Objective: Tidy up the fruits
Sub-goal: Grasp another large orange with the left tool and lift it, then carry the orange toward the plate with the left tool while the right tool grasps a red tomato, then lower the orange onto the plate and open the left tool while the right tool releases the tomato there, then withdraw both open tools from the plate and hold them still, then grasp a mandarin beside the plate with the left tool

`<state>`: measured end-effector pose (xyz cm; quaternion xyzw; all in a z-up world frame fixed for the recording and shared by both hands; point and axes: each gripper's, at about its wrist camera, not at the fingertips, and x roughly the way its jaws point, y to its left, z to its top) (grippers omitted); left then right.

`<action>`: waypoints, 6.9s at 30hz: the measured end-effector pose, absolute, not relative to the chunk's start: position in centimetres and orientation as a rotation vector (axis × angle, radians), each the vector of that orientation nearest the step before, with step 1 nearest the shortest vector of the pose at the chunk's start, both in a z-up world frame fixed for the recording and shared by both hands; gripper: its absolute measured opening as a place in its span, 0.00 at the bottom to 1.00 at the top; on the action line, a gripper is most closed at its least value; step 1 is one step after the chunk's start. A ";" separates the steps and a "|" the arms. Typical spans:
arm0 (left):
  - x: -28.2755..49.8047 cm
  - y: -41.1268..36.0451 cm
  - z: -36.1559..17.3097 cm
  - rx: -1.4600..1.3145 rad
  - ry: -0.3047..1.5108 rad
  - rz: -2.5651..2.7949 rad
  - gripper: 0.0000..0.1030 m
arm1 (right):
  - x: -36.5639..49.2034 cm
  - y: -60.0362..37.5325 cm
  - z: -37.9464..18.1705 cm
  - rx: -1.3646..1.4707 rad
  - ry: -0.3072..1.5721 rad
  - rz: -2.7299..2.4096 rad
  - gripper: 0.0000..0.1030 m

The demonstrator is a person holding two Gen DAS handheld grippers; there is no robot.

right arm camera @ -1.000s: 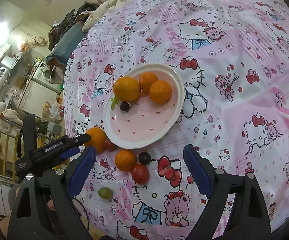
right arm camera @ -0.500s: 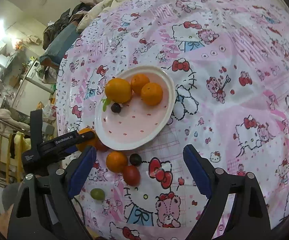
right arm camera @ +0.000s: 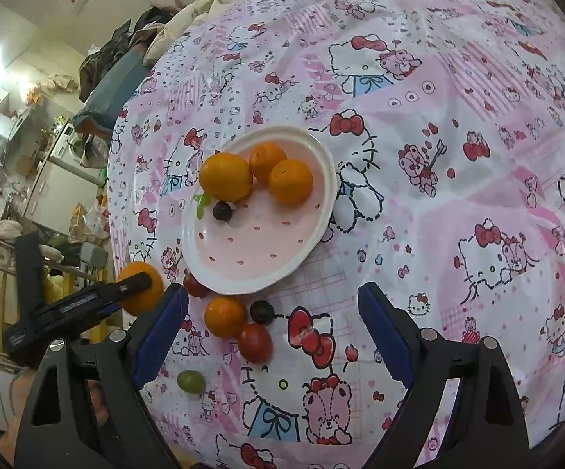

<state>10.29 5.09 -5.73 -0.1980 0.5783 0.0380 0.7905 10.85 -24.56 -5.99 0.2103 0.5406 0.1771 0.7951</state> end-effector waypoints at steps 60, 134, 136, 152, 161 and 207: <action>9.4 3.1 -4.3 -0.327 1.217 -0.029 0.53 | 8.4 -20.2 -8.8 0.199 1.293 0.568 0.32; 12.9 -1.4 -2.7 -0.141 1.117 0.020 0.97 | 16.1 -25.8 -3.3 0.313 1.102 0.361 0.89; 11.9 -0.5 -2.5 -0.200 1.107 0.047 0.97 | 15.2 -25.8 -3.1 0.301 1.087 0.345 0.93; 8.7 0.2 -2.0 -0.214 1.079 0.267 0.97 | 12.6 -26.0 -2.3 0.302 1.027 0.310 1.00; 8.9 1.0 -2.0 -0.204 1.085 0.319 0.97 | 13.0 -26.4 -1.8 0.324 1.026 0.318 1.00; 8.5 -0.4 -6.6 -0.221 1.227 0.133 0.93 | 12.9 -26.4 -5.2 0.316 1.151 0.284 1.00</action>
